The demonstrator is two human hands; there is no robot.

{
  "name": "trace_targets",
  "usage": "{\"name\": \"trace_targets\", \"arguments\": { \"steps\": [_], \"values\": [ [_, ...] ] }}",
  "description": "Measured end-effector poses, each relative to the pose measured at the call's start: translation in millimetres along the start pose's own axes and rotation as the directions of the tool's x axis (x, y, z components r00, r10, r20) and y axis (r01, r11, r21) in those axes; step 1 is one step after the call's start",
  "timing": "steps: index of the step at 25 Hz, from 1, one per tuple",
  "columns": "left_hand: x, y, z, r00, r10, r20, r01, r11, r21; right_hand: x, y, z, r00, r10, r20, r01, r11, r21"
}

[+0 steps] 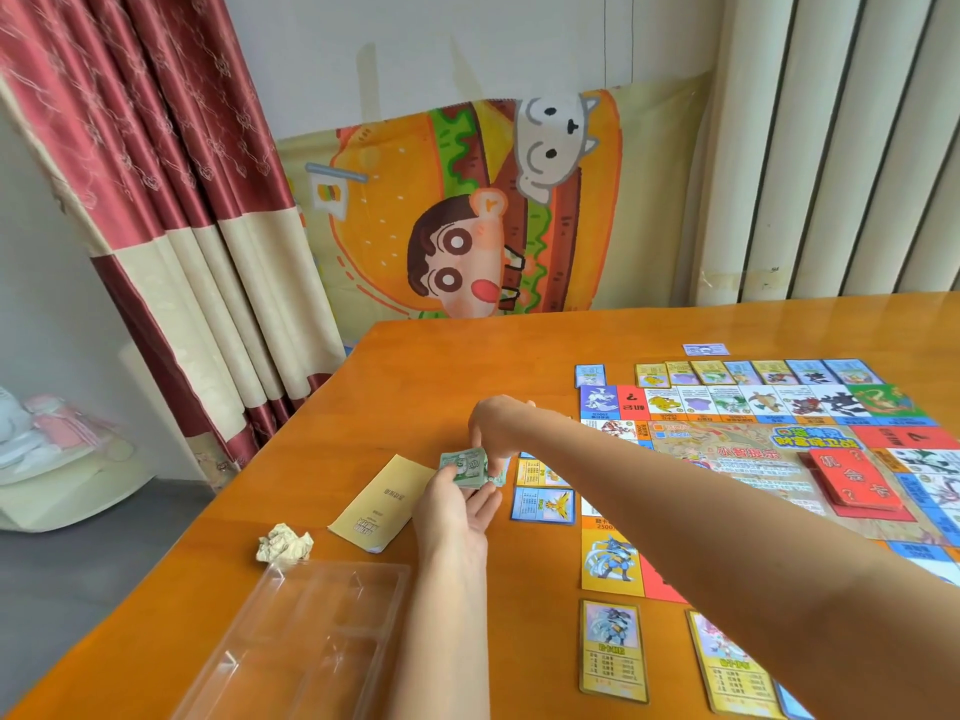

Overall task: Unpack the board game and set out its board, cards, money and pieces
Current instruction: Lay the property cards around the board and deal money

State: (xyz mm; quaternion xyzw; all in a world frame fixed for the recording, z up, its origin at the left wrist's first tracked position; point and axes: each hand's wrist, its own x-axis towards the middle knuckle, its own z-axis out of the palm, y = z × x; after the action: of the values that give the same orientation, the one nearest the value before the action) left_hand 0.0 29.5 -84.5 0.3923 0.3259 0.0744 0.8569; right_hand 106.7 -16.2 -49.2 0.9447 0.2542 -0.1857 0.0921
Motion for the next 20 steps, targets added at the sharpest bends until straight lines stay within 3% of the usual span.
{"name": "trace_targets", "arguments": {
  "steps": [6, 9, 12, 15, 20],
  "values": [
    [2.1, -0.6, -3.6, 1.0, -0.016, 0.023, 0.017, 0.999, -0.049, -4.9, 6.3, -1.4, 0.999, -0.045, -0.013, 0.044, 0.997, -0.063],
    [1.7, -1.0, -3.9, 1.0, -0.01, 0.011, 0.01, 0.997, -0.073, 0.8, 9.4, 0.4, 0.996, -0.036, -0.084, 0.037, 0.999, 0.011],
    [0.5, -1.2, -3.7, 1.0, 0.0, 0.011, 0.001, 0.996, -0.093, -3.1, 19.4, -4.9, 0.983, -0.12, -0.136, 0.133, 0.987, 0.09],
    [1.1, -1.2, -3.1, 1.0, 0.009, 0.003, -0.008, 0.994, -0.106, -9.7, 24.0, -9.4, 0.958, -0.28, -0.068, 0.284, 0.957, 0.061],
    [0.0, -1.0, -3.6, 1.0, 0.003, -0.017, -0.004, 0.996, -0.093, -2.8, 23.4, -14.0, 0.944, -0.328, 0.032, 0.329, 0.942, -0.07]
  ]
}}
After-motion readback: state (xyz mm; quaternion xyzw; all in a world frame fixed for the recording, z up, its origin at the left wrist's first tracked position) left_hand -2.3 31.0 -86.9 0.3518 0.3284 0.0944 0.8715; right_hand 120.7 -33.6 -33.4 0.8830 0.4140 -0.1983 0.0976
